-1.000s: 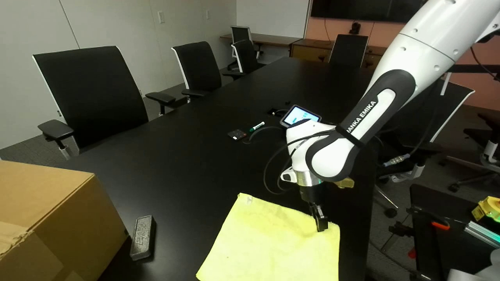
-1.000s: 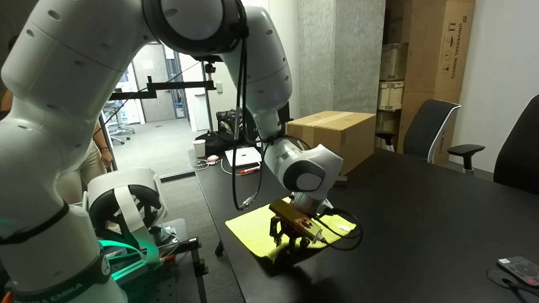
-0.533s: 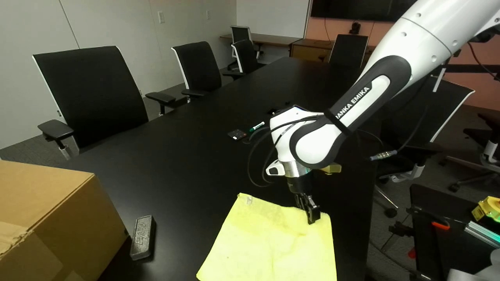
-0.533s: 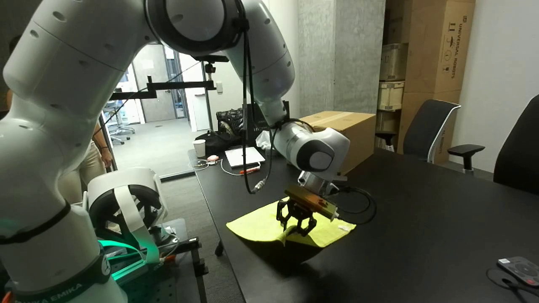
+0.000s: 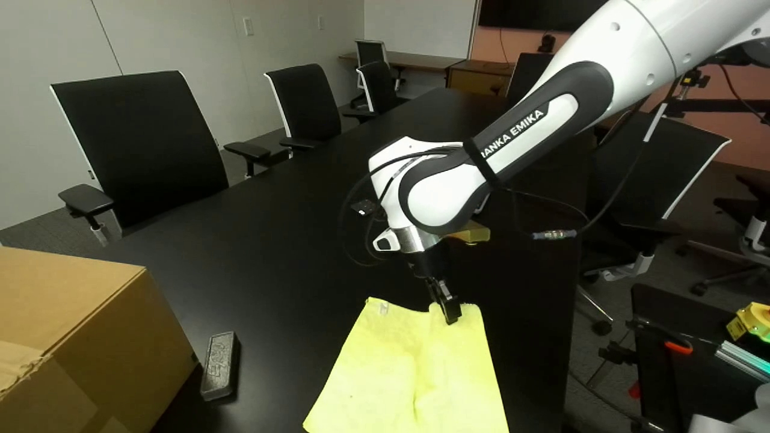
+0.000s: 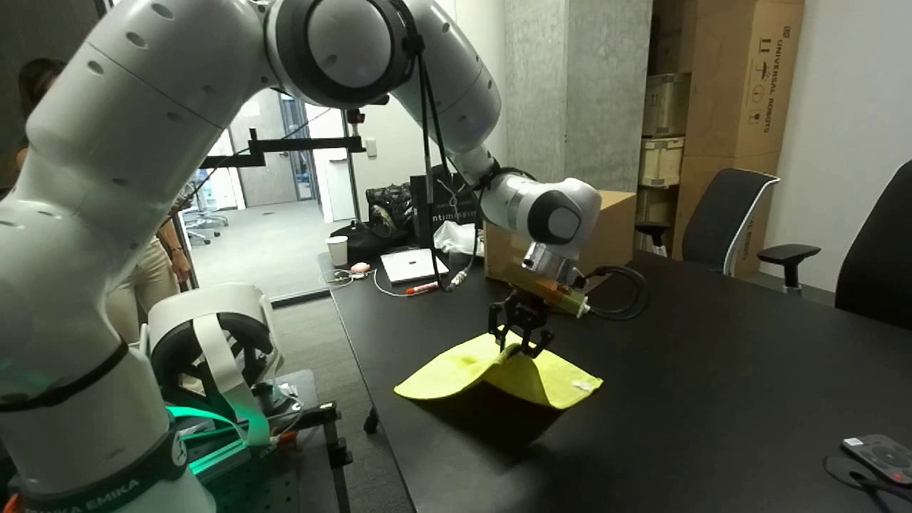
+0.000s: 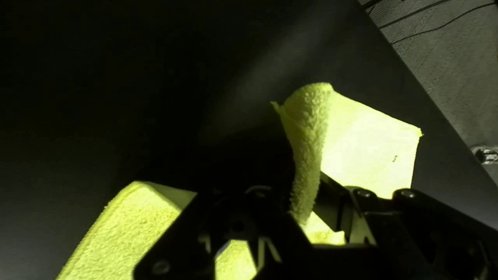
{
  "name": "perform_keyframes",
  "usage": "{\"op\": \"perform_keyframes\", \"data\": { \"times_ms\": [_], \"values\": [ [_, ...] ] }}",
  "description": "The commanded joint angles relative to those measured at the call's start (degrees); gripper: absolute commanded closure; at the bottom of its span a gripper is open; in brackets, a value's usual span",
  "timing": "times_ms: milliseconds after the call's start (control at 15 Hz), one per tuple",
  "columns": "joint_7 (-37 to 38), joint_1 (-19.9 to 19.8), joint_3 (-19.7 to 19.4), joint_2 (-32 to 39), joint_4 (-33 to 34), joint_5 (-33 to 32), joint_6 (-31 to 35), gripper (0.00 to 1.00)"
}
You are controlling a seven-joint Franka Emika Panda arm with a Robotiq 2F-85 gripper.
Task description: Fold the yellow towel from bottom to top
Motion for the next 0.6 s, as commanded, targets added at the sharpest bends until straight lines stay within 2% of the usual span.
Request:
{"op": "perform_keyframes", "data": {
  "times_ms": [0,267,533],
  "values": [
    [7.8,3.4,-2.2,7.6,13.9,-0.9,-10.1,0.97],
    [17.6,5.2,-3.5,14.7,24.8,0.4,-16.1,0.97],
    [25.9,5.5,-4.1,19.9,34.0,2.0,-13.2,0.97]
  ]
}}
